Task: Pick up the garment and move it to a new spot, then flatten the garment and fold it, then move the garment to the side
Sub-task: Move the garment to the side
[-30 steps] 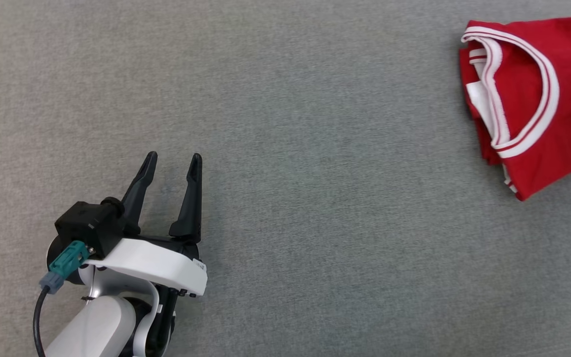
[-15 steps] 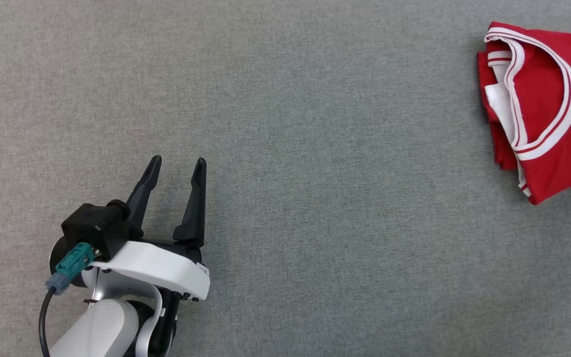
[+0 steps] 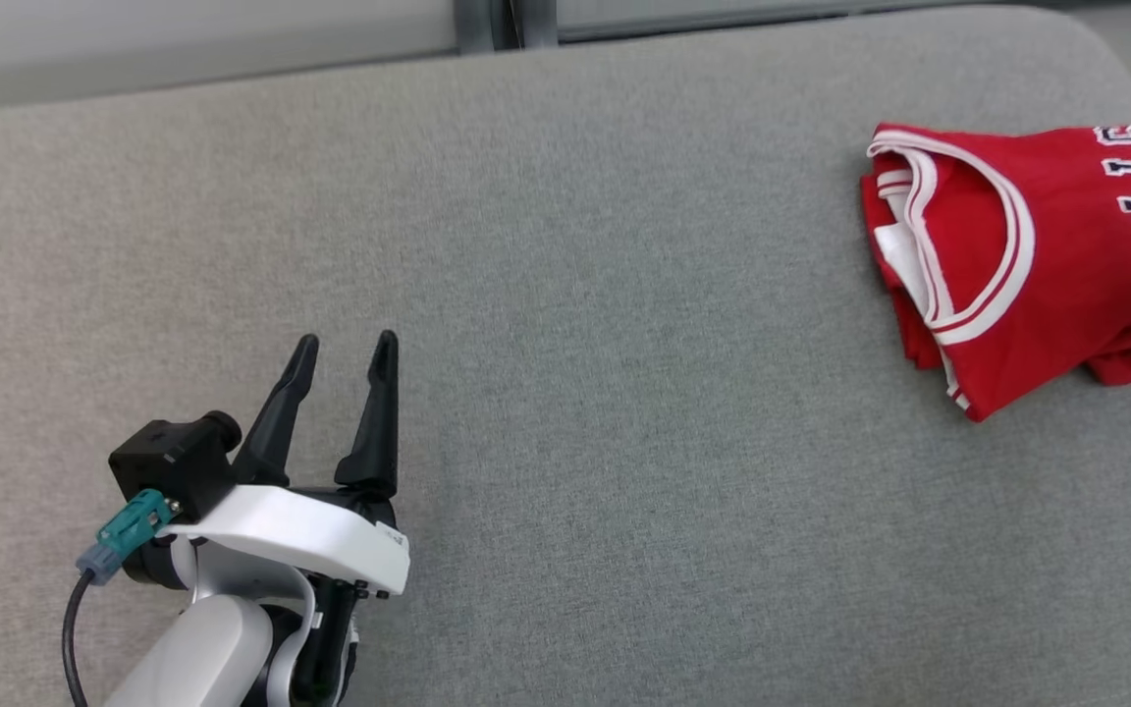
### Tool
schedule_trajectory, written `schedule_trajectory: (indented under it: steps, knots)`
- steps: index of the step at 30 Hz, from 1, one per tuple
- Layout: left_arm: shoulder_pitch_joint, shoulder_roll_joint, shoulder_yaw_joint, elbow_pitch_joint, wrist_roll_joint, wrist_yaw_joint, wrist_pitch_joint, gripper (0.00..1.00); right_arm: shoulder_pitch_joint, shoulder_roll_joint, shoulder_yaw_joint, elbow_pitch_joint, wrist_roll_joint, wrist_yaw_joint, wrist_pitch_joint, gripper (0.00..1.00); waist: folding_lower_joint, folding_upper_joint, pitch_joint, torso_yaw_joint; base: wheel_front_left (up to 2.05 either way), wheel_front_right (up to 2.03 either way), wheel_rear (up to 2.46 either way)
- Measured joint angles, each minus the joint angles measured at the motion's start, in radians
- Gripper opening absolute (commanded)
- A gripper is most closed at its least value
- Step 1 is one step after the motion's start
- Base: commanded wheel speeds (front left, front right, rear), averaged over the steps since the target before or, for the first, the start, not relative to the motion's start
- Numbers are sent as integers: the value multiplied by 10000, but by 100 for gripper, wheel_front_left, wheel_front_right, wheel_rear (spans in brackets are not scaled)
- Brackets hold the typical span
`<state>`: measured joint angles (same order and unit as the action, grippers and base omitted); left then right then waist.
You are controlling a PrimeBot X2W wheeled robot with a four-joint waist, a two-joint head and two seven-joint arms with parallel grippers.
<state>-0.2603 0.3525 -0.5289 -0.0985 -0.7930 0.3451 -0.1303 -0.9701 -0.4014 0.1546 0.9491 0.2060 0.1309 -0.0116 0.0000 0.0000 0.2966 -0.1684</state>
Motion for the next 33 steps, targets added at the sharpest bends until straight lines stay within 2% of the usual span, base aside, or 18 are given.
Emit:
schedule_trajectory:
  steps: [7, 12, 17, 21, 26, 30, 33]
  knots:
    - [171, -224, 401, 855, -192, -50, -646, 100, 1210, -13, 566, -1396, 1542, 0, -353, 100, 0, 0, -1171, 186, 0, 0, 0]
    - [575, -221, 635, 1440, -228, -109, -972, 100, 2479, 44, 545, -2573, 1657, 0, -541, 100, 0, 0, -1943, 430, 0, 0, 0]
    - [1030, -196, 838, 1852, -209, -244, -1160, 100, 4053, 376, 92, -3776, 947, 0, -683, 100, 0, 0, -2552, 695, 0, 0, 0]
    - [1383, -125, 980, 2054, -77, -330, -1220, 100, 5303, 1003, -802, -4874, 217, 0, -786, 100, -1, 0, -2892, 917, 0, 0, 0]
    - [1856, -104, 1243, 2150, -23, -412, -1269, 100, 6766, 2100, -1676, -6364, -593, 0, -761, 100, 0, 0, -3117, 1144, 0, 0, 0]
    - [2190, -12, 1446, 2197, 56, -453, -1287, 100, 7738, 2945, -2180, -7453, -959, 0, -594, 100, 0, 0, -3199, 1249, 0, 0, 0]
    - [2383, 75, 1544, 2217, 115, -610, -1298, 100, 8365, 3279, -2362, -8023, -1047, 0, -462, 100, 0, 0, -3237, 1310, 0, 0, 0]
